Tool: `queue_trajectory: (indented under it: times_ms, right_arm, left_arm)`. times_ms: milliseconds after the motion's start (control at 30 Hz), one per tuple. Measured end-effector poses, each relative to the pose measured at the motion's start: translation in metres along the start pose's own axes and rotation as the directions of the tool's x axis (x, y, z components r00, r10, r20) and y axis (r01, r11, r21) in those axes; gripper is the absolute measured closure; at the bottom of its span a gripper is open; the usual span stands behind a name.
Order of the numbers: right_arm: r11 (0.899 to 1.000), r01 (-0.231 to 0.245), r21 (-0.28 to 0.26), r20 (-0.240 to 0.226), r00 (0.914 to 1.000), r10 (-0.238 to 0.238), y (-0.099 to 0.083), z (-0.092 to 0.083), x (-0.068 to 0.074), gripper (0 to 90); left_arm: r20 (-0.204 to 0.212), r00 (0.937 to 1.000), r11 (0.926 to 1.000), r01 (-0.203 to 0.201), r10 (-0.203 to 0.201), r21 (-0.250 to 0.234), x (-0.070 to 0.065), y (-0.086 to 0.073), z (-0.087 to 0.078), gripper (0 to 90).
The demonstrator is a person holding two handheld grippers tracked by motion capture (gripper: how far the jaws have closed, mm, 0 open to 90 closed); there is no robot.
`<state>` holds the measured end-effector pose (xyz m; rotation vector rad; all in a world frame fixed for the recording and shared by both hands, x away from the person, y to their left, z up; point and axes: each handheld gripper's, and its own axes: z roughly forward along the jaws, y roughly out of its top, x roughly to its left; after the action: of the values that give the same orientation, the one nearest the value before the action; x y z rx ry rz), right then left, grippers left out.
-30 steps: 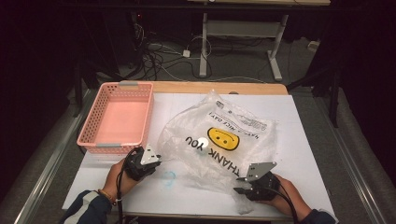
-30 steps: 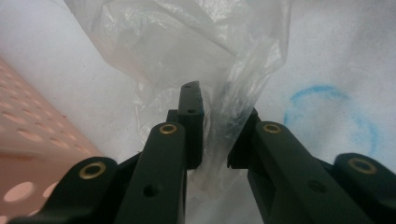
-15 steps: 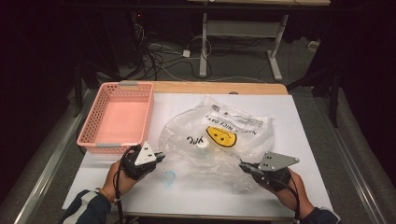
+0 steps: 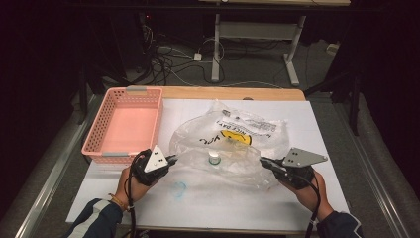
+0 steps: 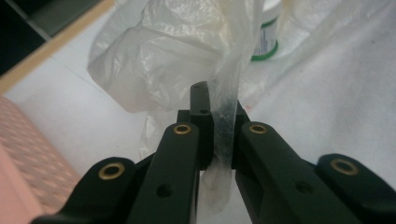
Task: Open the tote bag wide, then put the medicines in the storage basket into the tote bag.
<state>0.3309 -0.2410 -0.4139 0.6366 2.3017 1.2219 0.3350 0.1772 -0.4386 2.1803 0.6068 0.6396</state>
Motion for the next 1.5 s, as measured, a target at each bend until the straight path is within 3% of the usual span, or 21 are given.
queue_trajectory:
  times_ms: [300, 400, 567, 733, 1000, 1067, 1133, 1200, 1300, 1500]
  right_arm:
    - [0.999, -0.013, -0.036, 0.064, 0.9978, 0.015, 0.010, -0.003, -0.014, 89.6]
    - [0.999, -0.005, -0.046, 0.079, 0.9968, 0.009, 0.016, -0.003, -0.018, 89.7]
    - [0.996, 0.020, -0.081, 0.086, 0.9962, -0.013, 0.032, -0.004, -0.025, 89.7]
    - [0.991, 0.029, -0.128, 0.105, 0.9943, -0.015, 0.050, -0.010, -0.032, 90.0]
    - [0.984, 0.098, -0.151, 0.170, 0.9828, -0.072, 0.083, -0.012, -0.041, 90.0]
    - [0.982, 0.097, -0.165, 0.170, 0.9831, -0.068, 0.091, -0.010, -0.044, 90.0]
    - [0.981, 0.092, -0.172, 0.179, 0.9820, -0.061, 0.097, -0.007, -0.046, 90.0]
    - [0.979, 0.053, -0.195, 0.155, 0.9876, -0.023, 0.102, -0.007, -0.049, 90.0]
    - [0.976, 0.074, -0.206, 0.185, 0.9821, -0.036, 0.111, -0.009, -0.050, 90.0]
    - [0.967, 0.036, -0.252, 0.189, 0.9819, 0.012, 0.124, -0.021, -0.062, 90.0]
  left_arm:
    - [0.007, 1.0000, 0.9991, -0.001, 0.001, -0.042, -0.001, 0.009, 0.000, 86.2]
    - [-0.009, 0.9999, 0.9971, -0.008, 0.007, -0.075, -0.001, 0.013, 0.000, 86.2]
    - [-0.020, 0.9992, 0.9894, -0.036, 0.033, -0.141, -0.005, 0.025, -0.004, 86.1]
    - [-0.026, 0.9985, 0.9801, -0.052, 0.048, -0.192, 0.001, 0.045, -0.012, 86.1]
    - [-0.057, 0.9974, 0.9732, -0.056, 0.044, -0.223, 0.015, 0.069, -0.010, 86.0]
    - [-0.064, 0.9973, 0.9698, -0.050, 0.036, -0.239, 0.019, 0.074, -0.010, 86.0]
    - [-0.105, 0.9937, 0.9656, -0.065, 0.039, -0.252, 0.020, 0.080, -0.011, 86.0]
    - [-0.126, 0.9915, 0.9592, -0.067, 0.033, -0.275, 0.021, 0.084, -0.014, 86.0]
    - [-0.142, 0.9897, 0.9504, -0.059, 0.016, -0.305, 0.024, 0.091, -0.018, 86.1]
    - [-0.190, 0.9816, 0.9392, -0.048, -0.019, -0.340, 0.032, 0.107, -0.031, 86.1]
